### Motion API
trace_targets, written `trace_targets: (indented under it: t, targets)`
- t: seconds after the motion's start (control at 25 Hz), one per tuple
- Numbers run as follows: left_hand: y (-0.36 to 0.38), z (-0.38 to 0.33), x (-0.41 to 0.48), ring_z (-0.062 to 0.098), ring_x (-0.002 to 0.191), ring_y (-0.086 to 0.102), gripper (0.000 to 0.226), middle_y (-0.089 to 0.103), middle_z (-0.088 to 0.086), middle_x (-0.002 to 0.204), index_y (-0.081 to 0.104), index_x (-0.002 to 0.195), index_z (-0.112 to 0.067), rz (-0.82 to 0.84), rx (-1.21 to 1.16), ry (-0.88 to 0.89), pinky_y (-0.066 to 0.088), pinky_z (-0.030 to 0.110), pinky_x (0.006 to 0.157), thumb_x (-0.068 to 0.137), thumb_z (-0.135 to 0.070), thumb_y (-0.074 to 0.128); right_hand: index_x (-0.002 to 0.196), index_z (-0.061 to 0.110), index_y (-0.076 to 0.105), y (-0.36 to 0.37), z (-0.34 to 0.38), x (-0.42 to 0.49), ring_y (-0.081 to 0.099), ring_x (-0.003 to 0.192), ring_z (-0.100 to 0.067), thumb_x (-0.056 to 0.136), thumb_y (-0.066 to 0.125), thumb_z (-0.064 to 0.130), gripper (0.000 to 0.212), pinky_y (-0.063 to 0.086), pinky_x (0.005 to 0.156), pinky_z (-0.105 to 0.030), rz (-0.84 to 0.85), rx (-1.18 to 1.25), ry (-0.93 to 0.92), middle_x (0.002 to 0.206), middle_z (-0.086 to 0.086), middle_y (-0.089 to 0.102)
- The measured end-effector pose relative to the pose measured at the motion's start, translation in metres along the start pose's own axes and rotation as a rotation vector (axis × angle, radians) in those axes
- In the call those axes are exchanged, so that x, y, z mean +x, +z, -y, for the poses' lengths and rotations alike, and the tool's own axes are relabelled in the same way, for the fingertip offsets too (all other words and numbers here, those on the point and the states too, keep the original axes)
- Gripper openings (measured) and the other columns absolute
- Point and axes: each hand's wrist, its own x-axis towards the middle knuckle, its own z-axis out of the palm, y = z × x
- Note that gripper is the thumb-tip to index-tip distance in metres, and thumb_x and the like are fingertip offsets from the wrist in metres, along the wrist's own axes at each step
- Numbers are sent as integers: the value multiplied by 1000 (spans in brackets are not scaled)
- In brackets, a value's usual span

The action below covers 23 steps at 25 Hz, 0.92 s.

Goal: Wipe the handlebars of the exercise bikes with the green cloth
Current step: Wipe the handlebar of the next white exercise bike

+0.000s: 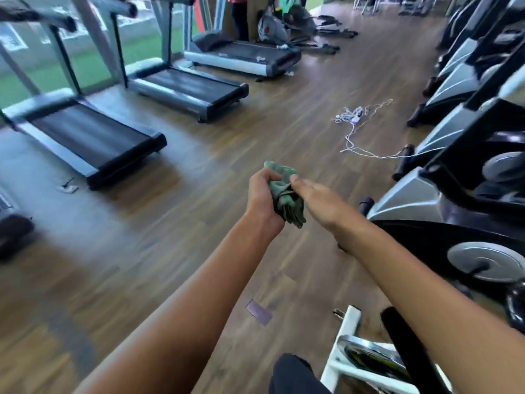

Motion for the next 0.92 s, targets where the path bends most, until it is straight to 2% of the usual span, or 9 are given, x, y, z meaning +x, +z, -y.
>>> trace_targets:
  t: [0.08, 0.16, 0.24, 0.32, 0.48, 0.52, 0.64, 0.8, 0.92]
  targets:
    - [-7, -10, 18, 24, 65, 56, 18, 56, 10, 75, 55, 87, -5, -43, 2, -8, 46, 32, 63, 85, -12, 38, 126, 25, 58, 2, 10, 28, 51, 103, -7, 105, 37, 44, 35, 41, 73, -4, 54, 34, 75, 111, 6, 61]
    - [-5, -20, 42, 25, 63, 59, 26, 61, 11, 72, 61, 81, -3, -27, 30, -27, 46, 34, 67, 86, -14, 38, 124, 16, 64, 1, 14, 67, 57, 106, -9, 103, 40, 50, 47, 46, 86, -13, 73, 75, 135, 117, 5, 64]
    - [5, -31, 73, 27, 65, 68, 46, 70, 14, 74, 70, 74, -2, 29, 55, -70, 49, 36, 74, 95, -28, 39, 110, 15, 70, 0, 15, 104, 67, 106, -19, 99, 45, 56, 49, 51, 100, -34, 102, 185, 206, 113, -4, 72]
    - [23, -45, 115, 25, 78, 70, 58, 71, 14, 86, 72, 85, -5, 71, 91, -112, 51, 38, 78, 100, -49, 38, 113, 17, 68, -6, 17, 146, 69, 106, -18, 97, 47, 58, 49, 51, 100, -37, 92, 308, 234, 112, -3, 73]
    - [57, -68, 193, 22, 83, 65, 50, 65, 10, 93, 63, 109, -12, 121, 69, -181, 51, 33, 74, 102, -51, 33, 109, 15, 64, -33, 24, 206, 68, 67, -7, 96, 62, 26, 17, 52, 57, -22, -54, 547, 199, 77, 3, 71]
    - [69, -74, 212, 24, 86, 66, 50, 67, 13, 98, 62, 115, -11, 145, 81, -196, 52, 34, 74, 102, -48, 32, 109, 15, 63, -45, 27, 222, 66, 64, -10, 94, 63, 16, 14, 49, 53, -23, -106, 547, 185, 76, 0, 69]
    - [95, -78, 258, 30, 103, 66, 43, 67, 20, 121, 62, 123, -3, 177, 122, -230, 55, 36, 80, 104, -34, 40, 109, 9, 65, -77, 31, 252, 64, 76, -24, 88, 63, 1, 22, 49, 66, -32, -237, 552, 214, 88, -13, 67]
    - [138, -60, 307, 27, 77, 59, 14, 61, 18, 87, 64, 91, -4, 262, 398, -158, 48, 29, 59, 92, -3, 50, 92, 10, 64, -116, 26, 275, 58, 47, -22, 85, 58, -3, 16, 46, 47, -27, -556, 576, 283, 64, -13, 62]
    - [166, -47, 338, 18, 52, 60, 11, 63, 7, 61, 65, 85, 0, 303, 538, -210, 46, 24, 51, 91, -2, 56, 89, 10, 67, -138, 15, 286, 62, 57, -28, 84, 60, 0, 14, 52, 54, -34, -736, 594, 326, 71, -19, 64]
